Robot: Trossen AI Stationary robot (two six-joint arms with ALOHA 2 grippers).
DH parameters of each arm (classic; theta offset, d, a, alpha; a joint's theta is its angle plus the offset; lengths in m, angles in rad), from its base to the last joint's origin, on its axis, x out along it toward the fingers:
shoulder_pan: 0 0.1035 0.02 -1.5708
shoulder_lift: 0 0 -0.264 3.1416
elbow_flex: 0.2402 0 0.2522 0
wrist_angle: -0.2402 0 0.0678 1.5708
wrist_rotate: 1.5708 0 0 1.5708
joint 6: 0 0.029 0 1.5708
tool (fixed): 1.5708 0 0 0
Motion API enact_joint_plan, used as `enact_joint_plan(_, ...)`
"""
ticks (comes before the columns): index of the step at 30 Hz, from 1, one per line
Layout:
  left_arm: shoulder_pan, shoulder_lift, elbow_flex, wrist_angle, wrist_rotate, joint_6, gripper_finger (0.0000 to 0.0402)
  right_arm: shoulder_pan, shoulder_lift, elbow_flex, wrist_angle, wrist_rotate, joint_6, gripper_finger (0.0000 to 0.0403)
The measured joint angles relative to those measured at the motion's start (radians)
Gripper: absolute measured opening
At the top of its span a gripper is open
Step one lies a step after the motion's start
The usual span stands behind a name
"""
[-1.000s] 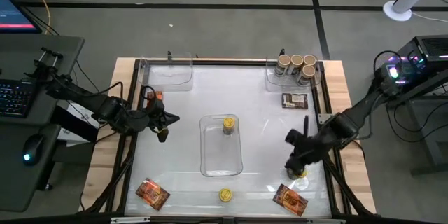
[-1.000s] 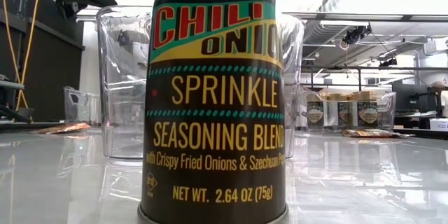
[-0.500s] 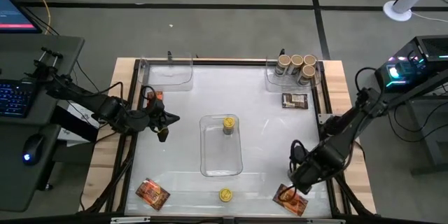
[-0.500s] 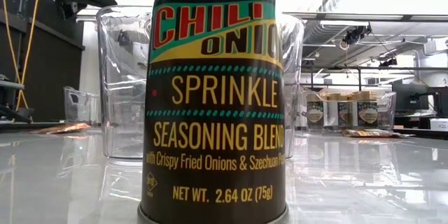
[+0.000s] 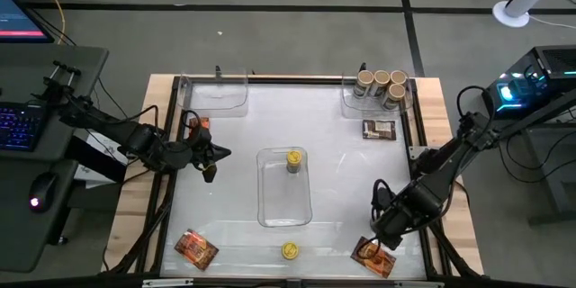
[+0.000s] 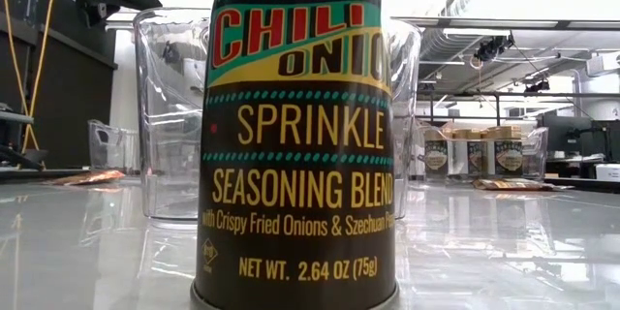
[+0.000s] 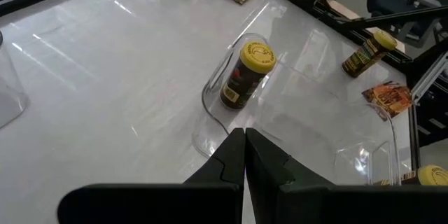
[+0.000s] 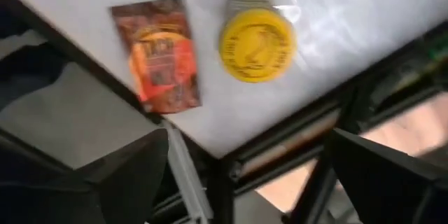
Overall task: Sort spices by type
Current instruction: Put the right yellow seasoning bottle into the transparent bin aligned with the other yellow seasoning bottle
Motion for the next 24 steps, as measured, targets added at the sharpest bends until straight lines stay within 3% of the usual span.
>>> enact_joint_plan(10, 0.0, 0.0, 0.0, 0.002, 0.001, -0.003, 0.0, -0.02, 0.002, -0.208, 0.148, 0.045, 0.058, 0.0389)
enact_joint_plan(24, 0.0, 0.0, 0.0, 0.008, -0.004, -0.027, 0.0, -0.042, 0.002, -0.333, 0.349, 0.065, 0.024, 0.0387)
